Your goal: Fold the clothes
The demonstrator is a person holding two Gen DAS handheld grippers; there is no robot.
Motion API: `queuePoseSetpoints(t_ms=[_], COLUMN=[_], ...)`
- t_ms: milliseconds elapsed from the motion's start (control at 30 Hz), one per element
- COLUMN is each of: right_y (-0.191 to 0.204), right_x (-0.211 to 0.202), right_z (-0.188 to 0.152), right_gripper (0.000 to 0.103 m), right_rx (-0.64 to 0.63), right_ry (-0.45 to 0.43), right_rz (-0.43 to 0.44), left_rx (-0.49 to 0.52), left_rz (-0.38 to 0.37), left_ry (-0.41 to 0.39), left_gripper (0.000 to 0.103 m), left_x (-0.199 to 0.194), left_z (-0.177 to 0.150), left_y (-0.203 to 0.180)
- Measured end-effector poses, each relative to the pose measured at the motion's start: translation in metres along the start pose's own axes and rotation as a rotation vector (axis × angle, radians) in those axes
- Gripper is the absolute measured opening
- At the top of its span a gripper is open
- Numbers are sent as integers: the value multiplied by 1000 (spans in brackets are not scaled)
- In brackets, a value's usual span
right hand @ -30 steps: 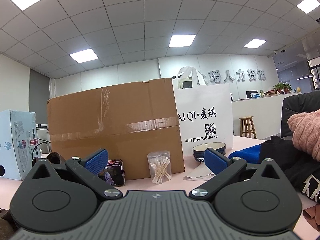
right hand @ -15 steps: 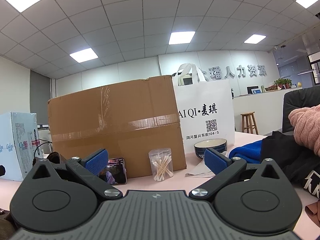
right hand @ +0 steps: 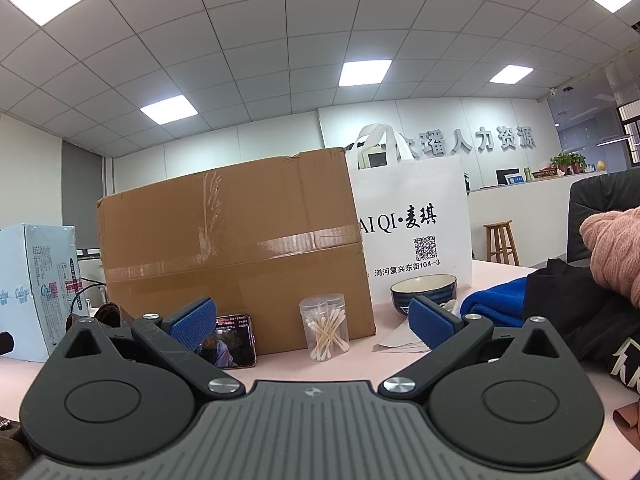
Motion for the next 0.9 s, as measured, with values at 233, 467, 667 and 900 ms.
queuePoseSetpoints(t_ms=[233, 467, 667, 900], right_y=[-2, -3, -2, -3], right_x=[2, 3, 3, 4], right_z=[-2, -2, -2, -1], right_gripper=[103, 103, 103, 103], right_rx=[-3, -3, -3, -4], right_ry=[9, 14, 16, 17], right_rz=[3, 5, 5, 5], left_rx=[-19, -25, -29, -24], left_rz=[-12, -17, -19, -20], left_ry=[7, 11, 15, 11], left_gripper=[103, 103, 103, 103], left_x=[1, 2, 3, 2], left_z=[-1, -1, -1, -1], left_y=[2, 3, 4, 3])
Point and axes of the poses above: each gripper's, at about its wrist camera, not at the fingertips, and x roughly the way its jaws point, y to its left, z to its top, the point moved 2 cm from there along x, roughly the way its jaws point, and after that the axes turned 2 degrees about x, right-handed, at the moved point
